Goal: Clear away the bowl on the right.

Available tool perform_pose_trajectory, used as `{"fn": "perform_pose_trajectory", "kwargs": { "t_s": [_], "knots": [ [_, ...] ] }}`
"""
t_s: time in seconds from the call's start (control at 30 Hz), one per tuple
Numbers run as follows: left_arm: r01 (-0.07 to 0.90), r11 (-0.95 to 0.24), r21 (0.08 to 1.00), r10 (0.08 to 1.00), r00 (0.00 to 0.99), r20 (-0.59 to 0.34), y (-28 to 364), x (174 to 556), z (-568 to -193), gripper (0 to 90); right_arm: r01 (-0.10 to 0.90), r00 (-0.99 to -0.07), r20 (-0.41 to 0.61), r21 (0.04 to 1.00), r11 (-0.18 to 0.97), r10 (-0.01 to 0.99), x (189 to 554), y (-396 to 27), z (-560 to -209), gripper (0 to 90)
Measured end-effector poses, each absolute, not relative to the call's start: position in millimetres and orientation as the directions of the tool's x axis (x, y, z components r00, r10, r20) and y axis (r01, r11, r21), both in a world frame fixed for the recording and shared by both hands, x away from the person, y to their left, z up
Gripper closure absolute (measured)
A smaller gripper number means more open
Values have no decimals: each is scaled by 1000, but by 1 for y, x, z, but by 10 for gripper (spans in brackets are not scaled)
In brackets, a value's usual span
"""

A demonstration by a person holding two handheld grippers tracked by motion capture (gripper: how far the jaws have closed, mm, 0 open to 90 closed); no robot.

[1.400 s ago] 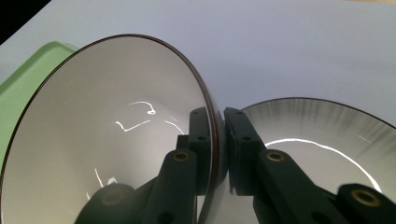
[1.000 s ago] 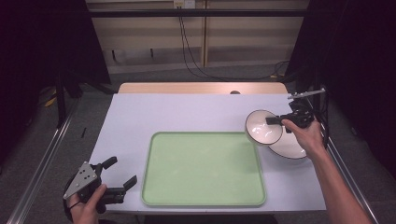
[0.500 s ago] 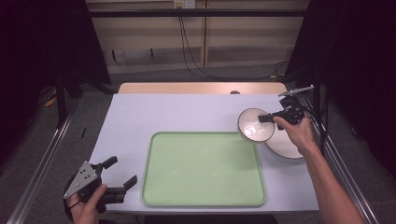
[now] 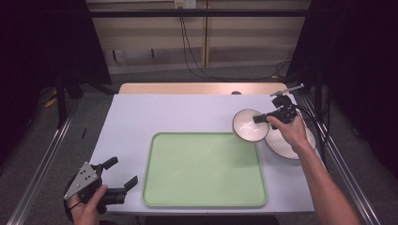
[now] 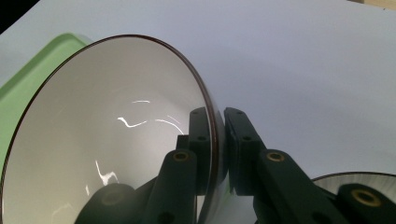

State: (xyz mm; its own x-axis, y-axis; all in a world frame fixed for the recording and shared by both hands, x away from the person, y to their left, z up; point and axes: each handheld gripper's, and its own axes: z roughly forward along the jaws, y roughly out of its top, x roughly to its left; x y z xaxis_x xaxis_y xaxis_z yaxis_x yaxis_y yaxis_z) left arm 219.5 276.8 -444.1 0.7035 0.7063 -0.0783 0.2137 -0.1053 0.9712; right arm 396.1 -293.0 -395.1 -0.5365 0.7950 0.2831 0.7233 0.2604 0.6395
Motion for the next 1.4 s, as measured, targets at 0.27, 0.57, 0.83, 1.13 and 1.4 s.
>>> {"fn": "perform_pose_trajectory", "kwargs": {
  "t_s": [0.27,0.57,0.83,1.13,1.4],
  "knots": [
    [216,-102,971,706,703,-82,277,220,-444,7,741,-523,280,615,268,805,404,-287,-403,820],
    [213,-97,972,702,707,-85,277,219,-444,7,771,-507,273,567,289,818,408,-281,-415,820],
    [214,-97,972,702,707,-86,277,219,-444,7,782,-505,287,551,291,814,408,-277,-426,819],
    [214,-97,972,702,707,-85,277,219,-444,7,785,-510,293,544,297,809,409,-275,-432,819],
    [213,-99,972,702,708,-84,277,219,-444,7,791,-508,293,531,304,810,410,-271,-437,819]
  ]
}}
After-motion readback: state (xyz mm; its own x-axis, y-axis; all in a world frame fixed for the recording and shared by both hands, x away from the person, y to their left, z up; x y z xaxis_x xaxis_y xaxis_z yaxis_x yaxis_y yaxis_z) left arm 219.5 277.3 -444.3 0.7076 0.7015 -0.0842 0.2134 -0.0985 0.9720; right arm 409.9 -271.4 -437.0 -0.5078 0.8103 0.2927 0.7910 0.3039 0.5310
